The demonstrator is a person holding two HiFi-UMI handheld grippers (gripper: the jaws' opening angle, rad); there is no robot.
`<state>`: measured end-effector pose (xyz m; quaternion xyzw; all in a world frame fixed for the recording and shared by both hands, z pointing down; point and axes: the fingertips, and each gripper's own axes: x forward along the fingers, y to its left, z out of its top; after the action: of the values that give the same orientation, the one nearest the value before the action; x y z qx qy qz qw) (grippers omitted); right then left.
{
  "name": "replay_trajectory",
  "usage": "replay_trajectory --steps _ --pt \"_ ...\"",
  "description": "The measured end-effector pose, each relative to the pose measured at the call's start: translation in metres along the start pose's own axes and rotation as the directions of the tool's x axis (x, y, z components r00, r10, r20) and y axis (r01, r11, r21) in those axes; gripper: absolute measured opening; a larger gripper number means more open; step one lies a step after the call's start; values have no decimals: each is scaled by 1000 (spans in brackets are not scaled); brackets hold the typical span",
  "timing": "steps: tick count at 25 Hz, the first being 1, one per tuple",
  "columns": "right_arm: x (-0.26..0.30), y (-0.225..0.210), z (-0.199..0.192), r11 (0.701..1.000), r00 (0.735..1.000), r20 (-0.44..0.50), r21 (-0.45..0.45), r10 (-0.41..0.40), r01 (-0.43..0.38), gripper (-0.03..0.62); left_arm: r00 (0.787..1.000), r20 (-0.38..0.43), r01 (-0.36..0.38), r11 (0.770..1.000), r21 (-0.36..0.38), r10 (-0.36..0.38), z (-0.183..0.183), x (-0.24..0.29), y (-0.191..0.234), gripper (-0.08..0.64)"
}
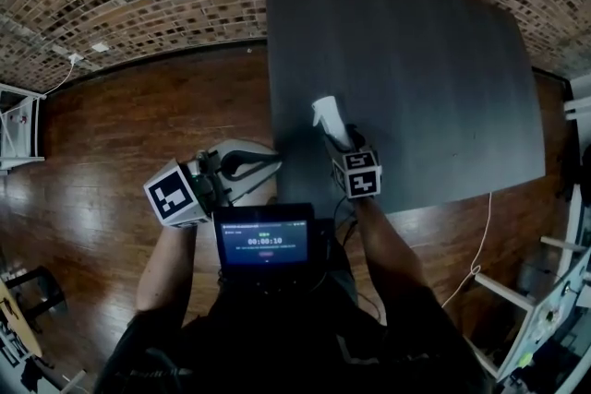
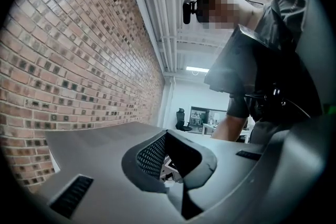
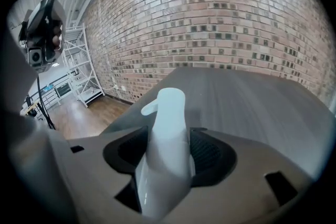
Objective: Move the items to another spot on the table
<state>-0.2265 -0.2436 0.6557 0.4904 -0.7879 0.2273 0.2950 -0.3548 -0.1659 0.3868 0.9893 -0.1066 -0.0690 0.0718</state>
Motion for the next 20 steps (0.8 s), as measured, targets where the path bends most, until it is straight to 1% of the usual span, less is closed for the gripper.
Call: replay_trajectory --steps 5,10,18,19,20 --pt "6 -3 -9 1000 1000 -27 -14 2 -2 259 1000 1 -9 1000 -6 9 -6 5 2 -3" --pt "11 -1 -14 1000 996 -92 18 11 -9 262 1000 -2 -17 1000 -11 17 -8 6 3 -3" --pt "16 -3 -19 999 991 -130 38 20 -15 273 1000 4 -21 1000 -11 21 -6 7 5 -3" --pt "16 -3 -19 999 991 -130 41 18 -13 276 1000 5 -21 1000 -10 21 -5 7 5 -3" --pt "15 -2 -18 999 991 -129 43 19 -13 296 1000 3 -18 1000 -12 19 -5 6 4 -3"
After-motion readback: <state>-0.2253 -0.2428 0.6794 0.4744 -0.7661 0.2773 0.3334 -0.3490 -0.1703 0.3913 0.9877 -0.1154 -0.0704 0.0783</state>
